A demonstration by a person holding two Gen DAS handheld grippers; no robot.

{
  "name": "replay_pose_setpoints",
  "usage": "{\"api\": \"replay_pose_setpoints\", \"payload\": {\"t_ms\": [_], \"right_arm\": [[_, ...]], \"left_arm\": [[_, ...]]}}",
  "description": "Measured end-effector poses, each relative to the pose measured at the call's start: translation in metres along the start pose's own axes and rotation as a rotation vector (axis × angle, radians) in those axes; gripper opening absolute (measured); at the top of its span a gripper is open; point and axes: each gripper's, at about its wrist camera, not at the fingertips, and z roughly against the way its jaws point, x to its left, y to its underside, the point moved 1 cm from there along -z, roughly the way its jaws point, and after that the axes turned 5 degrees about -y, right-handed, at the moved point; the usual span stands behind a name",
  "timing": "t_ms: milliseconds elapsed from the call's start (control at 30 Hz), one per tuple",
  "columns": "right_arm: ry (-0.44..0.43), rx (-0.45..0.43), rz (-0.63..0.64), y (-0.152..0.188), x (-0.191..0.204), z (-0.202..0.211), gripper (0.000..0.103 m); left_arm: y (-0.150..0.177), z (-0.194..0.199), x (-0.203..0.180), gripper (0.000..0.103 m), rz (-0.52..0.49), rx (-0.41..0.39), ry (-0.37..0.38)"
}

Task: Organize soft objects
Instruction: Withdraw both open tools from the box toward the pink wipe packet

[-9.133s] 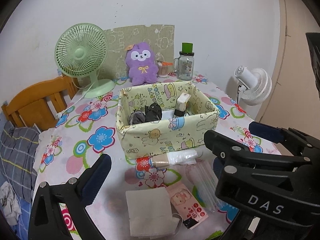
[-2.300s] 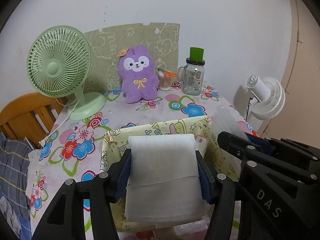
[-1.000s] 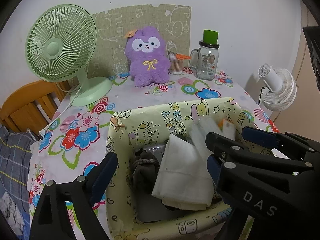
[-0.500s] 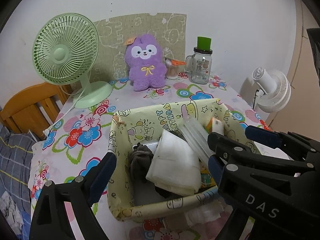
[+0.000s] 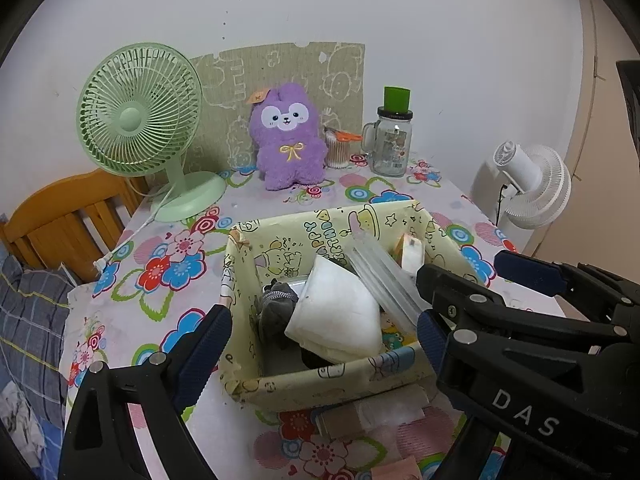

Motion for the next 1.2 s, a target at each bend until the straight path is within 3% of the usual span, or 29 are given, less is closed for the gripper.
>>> {"api": "replay_pose_setpoints", "payload": {"t_ms": [633,1200], "right_arm": [[0.012,-0.031,-0.022,0.021,-0.002,0.036,0.084],[0.018,-0.041,-0.002,0.044,0.001,0.056,0.085]], "left_arm": [[0.018,0.035,-0.003,0.096,0.014,-0.036,0.015],[0.043,0.057,-0.007,0.098,0.022,-0.046,0.02]]}}
